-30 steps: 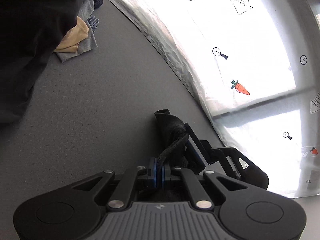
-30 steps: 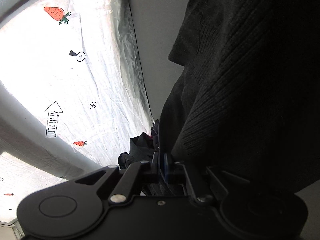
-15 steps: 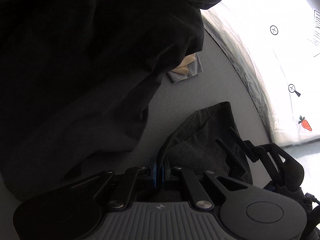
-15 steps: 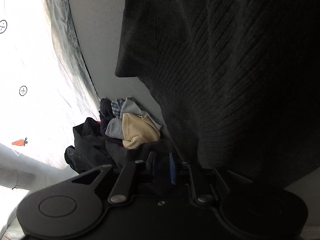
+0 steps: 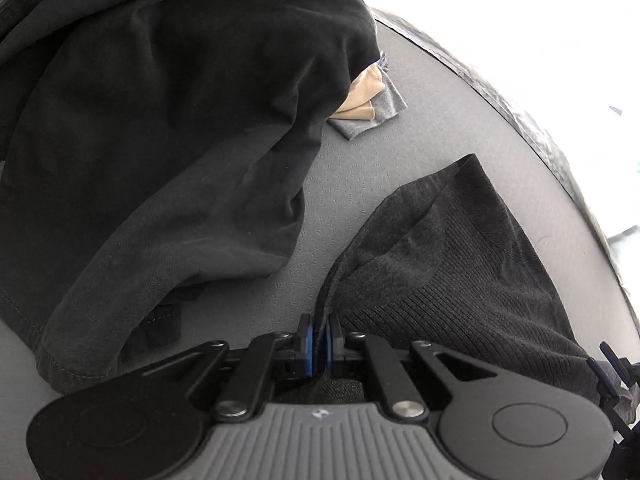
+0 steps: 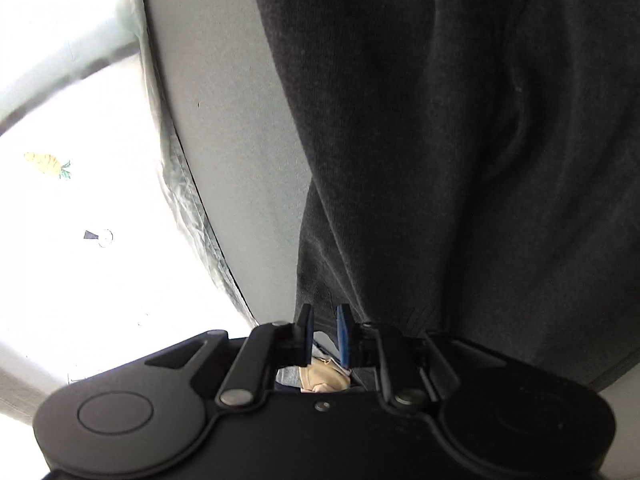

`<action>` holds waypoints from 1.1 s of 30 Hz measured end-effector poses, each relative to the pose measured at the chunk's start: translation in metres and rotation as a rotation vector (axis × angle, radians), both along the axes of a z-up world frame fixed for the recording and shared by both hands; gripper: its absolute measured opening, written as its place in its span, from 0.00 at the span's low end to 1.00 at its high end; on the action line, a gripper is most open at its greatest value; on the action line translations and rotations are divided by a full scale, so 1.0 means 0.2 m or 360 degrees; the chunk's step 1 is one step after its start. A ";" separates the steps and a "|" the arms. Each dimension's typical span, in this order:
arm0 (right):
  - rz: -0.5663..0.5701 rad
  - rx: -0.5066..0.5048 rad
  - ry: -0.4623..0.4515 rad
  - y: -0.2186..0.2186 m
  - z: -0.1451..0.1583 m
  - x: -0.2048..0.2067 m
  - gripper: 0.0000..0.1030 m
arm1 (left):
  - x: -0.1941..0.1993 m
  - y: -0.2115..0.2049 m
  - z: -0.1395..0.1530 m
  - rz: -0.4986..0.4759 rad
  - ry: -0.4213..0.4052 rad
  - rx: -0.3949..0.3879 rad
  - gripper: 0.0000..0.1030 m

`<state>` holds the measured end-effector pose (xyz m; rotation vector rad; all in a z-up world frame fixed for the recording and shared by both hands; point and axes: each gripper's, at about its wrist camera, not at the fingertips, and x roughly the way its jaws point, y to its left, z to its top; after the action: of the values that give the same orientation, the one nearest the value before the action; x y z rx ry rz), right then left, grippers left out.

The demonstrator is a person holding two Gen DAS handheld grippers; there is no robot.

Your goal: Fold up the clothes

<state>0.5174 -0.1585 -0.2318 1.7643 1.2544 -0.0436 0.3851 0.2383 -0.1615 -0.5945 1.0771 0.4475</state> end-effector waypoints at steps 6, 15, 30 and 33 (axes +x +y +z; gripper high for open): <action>0.0095 -0.0433 -0.0174 -0.52 0.08 -0.17 0.14 | -0.02 -0.04 -0.05 0.0035 0.0022 0.0062 0.09; 0.0432 -0.1340 -0.0410 -0.85 0.22 -0.48 0.14 | -0.03 -0.11 -0.06 0.0016 0.0021 0.0198 0.10; 0.0981 -0.2145 -0.0673 -0.59 0.24 -0.82 0.48 | 0.02 -0.12 -0.07 -0.0054 0.0089 0.0206 0.14; 0.0950 -0.2149 -0.0645 -0.59 0.24 -0.86 0.49 | 0.02 -0.10 -0.07 -0.0072 0.0094 0.0180 0.15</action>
<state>0.3462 -0.2770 -0.1838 0.2032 0.9732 -0.1393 0.3896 0.2179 -0.1756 -0.4587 1.1116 0.4853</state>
